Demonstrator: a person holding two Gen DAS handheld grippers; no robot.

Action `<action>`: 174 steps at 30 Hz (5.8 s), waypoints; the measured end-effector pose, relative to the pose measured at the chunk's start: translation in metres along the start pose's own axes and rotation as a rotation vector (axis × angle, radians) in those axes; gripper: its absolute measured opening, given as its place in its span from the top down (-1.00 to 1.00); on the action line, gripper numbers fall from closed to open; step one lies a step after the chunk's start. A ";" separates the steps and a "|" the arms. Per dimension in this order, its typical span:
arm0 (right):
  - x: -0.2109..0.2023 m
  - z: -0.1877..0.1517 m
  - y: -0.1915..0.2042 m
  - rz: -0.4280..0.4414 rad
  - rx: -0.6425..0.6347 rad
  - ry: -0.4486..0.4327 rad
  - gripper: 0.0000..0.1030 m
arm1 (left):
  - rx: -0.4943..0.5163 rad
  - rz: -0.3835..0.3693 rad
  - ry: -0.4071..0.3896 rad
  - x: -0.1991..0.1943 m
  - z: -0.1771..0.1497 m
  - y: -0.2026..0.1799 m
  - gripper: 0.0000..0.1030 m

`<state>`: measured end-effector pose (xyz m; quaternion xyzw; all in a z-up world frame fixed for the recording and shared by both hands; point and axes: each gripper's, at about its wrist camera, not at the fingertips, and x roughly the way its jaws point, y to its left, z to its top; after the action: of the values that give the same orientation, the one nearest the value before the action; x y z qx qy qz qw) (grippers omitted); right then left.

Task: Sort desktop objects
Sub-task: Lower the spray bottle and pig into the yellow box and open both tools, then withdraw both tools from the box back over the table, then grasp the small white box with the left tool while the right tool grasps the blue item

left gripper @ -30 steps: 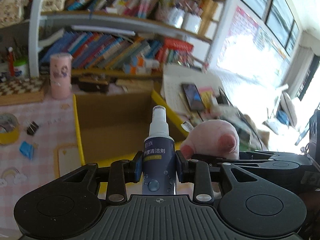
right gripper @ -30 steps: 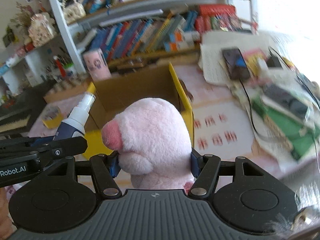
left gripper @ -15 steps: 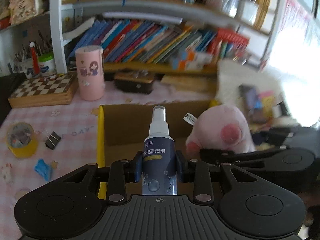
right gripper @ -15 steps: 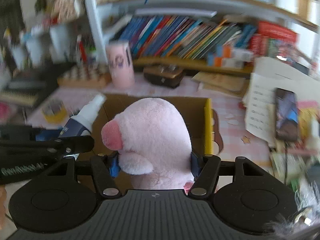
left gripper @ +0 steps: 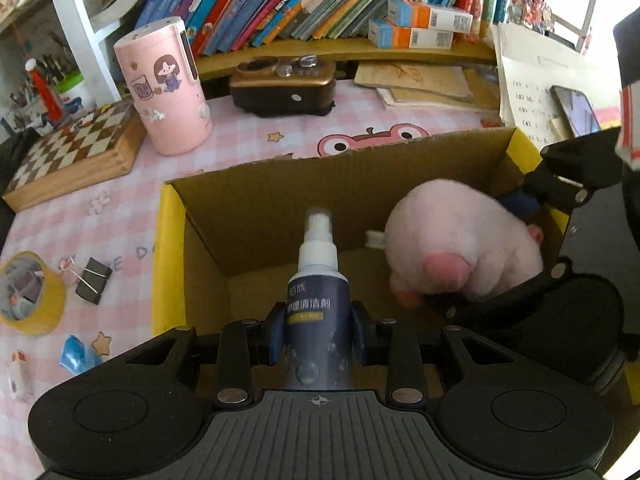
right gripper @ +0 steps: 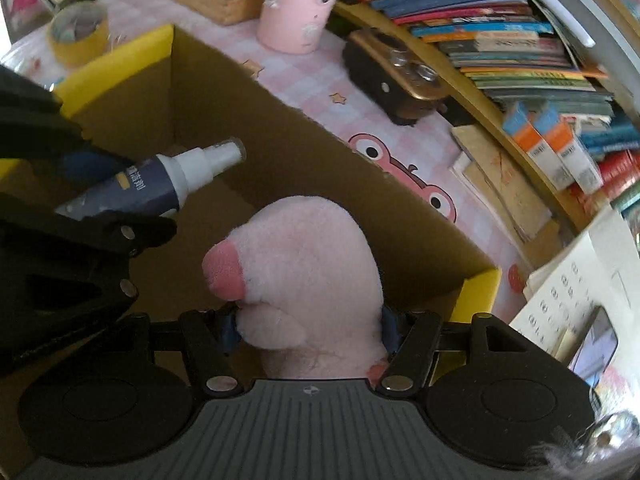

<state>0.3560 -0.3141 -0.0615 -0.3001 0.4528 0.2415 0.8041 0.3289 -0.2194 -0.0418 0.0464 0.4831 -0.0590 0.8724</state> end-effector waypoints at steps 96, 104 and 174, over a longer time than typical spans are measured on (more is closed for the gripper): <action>-0.187 -0.044 0.380 -0.022 0.547 -0.331 -0.63 | -0.261 0.148 -0.292 -0.223 -0.314 0.258 -0.85; -0.165 -0.027 0.359 0.014 0.574 -0.321 -0.62 | -0.228 0.172 -0.286 -0.210 -0.296 0.259 -0.85; 0.044 0.150 0.234 0.159 0.293 -0.243 0.30 | -0.342 0.207 -0.067 -0.005 -0.107 0.298 0.46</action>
<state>0.3092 -0.0391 -0.0999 -0.1120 0.4052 0.2704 0.8662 0.2811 0.0905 -0.0867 -0.0552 0.4494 0.1124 0.8845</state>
